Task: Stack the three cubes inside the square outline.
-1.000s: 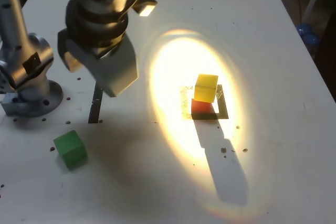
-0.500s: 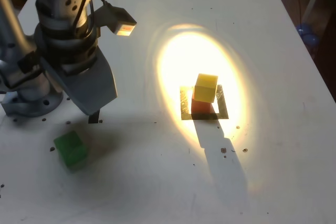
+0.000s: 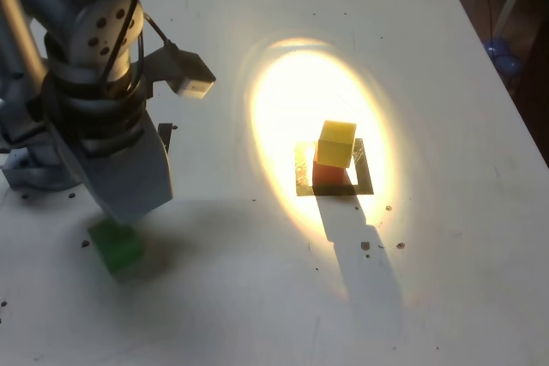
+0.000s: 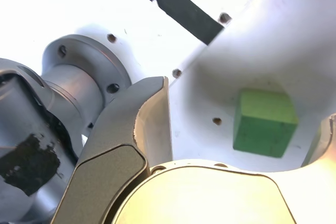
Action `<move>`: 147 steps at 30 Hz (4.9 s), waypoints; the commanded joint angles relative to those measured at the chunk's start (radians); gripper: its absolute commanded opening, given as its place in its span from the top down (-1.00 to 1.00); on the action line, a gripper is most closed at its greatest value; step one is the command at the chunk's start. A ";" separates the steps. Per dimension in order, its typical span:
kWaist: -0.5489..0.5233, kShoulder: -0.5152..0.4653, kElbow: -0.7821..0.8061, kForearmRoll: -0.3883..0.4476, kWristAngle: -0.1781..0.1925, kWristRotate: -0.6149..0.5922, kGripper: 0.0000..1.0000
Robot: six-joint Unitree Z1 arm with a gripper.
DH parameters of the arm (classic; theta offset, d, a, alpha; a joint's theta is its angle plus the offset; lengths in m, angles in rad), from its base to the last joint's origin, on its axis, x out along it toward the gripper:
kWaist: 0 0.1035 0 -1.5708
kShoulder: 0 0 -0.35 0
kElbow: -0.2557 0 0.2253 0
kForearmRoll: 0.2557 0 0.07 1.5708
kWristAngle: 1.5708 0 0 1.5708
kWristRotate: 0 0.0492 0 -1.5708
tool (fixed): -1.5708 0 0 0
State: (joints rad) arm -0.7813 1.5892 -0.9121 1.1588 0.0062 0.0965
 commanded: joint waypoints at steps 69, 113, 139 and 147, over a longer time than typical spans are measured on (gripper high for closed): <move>0.073 0.157 -0.463 0.224 0.061 -0.050 0.48; 0.636 0.507 -1.016 0.434 0.061 0.158 0.10; 0.636 0.449 -0.977 0.439 0.086 0.167 -0.99; 0.636 0.302 -0.829 0.439 0.128 0.106 -0.99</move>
State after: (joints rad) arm -0.1481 1.9226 -1.7702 1.5870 0.1262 0.2193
